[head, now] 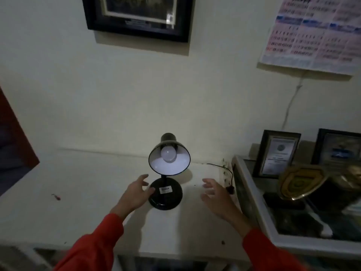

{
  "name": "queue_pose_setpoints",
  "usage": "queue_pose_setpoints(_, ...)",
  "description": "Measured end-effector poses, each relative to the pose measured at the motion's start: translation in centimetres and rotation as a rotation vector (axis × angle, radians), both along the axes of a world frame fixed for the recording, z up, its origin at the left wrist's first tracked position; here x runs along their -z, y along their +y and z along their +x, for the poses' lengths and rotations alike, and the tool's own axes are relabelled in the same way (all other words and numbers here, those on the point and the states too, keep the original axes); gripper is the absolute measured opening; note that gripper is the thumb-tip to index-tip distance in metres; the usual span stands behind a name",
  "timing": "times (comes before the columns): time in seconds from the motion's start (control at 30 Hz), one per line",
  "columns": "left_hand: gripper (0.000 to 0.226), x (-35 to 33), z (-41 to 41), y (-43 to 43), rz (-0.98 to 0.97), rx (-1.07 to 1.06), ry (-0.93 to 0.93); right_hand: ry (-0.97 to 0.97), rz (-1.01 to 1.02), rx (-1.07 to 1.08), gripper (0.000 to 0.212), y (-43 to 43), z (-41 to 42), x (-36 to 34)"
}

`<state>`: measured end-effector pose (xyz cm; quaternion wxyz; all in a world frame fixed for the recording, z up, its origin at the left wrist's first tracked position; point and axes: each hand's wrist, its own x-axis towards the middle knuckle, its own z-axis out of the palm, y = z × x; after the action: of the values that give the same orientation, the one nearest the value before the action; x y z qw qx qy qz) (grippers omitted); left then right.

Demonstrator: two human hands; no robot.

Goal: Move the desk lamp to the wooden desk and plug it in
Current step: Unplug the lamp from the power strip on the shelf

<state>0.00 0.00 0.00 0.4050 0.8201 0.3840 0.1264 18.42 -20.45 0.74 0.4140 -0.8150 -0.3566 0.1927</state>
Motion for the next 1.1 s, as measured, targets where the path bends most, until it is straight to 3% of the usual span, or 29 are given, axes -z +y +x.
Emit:
queue_pose_setpoints(0.17, 0.053, 2.5, 3.2, 0.7, -0.09, -0.027, -0.027, 0.046, -0.061, 0.04, 0.043, 2.7, 1.5, 2.4)
queue_pose_setpoints(0.37, 0.022, 5.4, 6.7, -0.4, 0.007, -0.117, -0.038, 0.116, -0.114, -0.006, 0.041, 5.9, 2.3, 5.6)
queue_pose_setpoints(0.53, 0.028, 6.9, 9.6, -1.9, 0.057, -0.326, 0.091, 0.112, -0.123, -0.1, 0.043, 7.8, 1.4, 7.8)
queue_pose_setpoints(0.83, 0.025, 8.1, 12.8, -2.4, 0.138, -0.624, -0.02, 0.126, 0.059, -0.109, 0.036, 7.9, 0.4, 10.0)
queue_pose_setpoints(1.1, 0.027, 7.0, 13.9, -1.6, 0.207, -0.465, -0.164, 0.126, -0.049, -0.163, 0.047, 6.6, 0.5, 9.8)
